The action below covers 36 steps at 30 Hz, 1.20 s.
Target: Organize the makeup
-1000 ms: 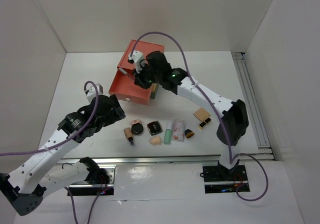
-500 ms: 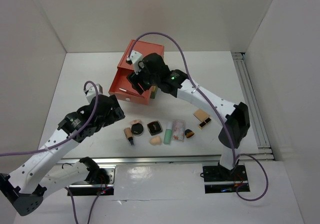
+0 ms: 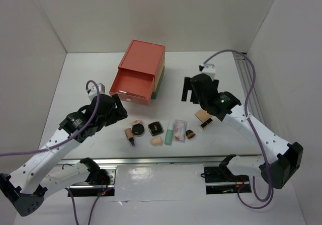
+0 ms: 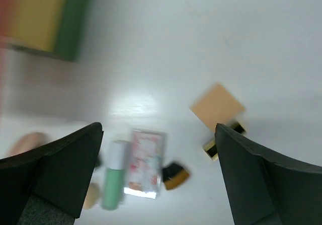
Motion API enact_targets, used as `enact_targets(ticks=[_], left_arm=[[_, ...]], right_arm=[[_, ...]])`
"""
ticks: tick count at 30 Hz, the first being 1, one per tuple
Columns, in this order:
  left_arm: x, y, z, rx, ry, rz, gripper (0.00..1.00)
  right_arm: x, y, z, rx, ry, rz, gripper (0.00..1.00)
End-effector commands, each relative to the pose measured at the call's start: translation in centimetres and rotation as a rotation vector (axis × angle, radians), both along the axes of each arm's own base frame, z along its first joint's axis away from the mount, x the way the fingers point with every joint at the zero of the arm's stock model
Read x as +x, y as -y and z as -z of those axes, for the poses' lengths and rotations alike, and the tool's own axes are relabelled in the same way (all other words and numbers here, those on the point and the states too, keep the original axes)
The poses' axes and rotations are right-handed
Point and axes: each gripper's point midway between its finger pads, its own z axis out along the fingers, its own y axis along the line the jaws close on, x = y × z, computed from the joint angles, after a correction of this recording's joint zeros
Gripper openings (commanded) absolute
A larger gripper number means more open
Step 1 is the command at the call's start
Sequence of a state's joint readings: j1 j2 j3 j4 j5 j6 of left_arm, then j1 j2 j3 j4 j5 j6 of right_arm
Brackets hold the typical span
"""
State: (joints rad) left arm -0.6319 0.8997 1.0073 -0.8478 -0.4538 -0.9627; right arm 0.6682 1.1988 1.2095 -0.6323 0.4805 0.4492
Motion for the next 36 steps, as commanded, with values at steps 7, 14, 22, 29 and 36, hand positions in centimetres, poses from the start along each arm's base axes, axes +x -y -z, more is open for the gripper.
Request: enact_targets(ticks=[7, 14, 22, 29, 36], left_arm=[[0.3, 1.2, 0.3, -0.03, 0.006, 0.063, 1.0], [0.3, 1.5, 0.8, -0.029, -0.005, 0.083, 1.0], [0.5, 1.7, 0.9, -0.034, 0.003, 0.084, 1.0], [0.5, 1.7, 1.4, -0.024, -0.013, 0.083, 1.0], [0.5, 1.7, 1.4, -0.031, -0.014, 0.077, 1.0]], right_arm=[[-6.1, 10.3, 17.0, -0.056, -0.423, 0.499, 1.0], [-4.2, 10.1, 21.3, 0.025, -0.502, 0.467, 1.0], [-4.1, 9.9, 22.7, 0.075, -0.5, 0.442, 0.95], [-4.2, 9.7, 23.8, 0.092, -0.524, 0.435, 0.74], [-4.7, 10.3, 23.0, 0.099, -0.494, 0.466, 0.22]])
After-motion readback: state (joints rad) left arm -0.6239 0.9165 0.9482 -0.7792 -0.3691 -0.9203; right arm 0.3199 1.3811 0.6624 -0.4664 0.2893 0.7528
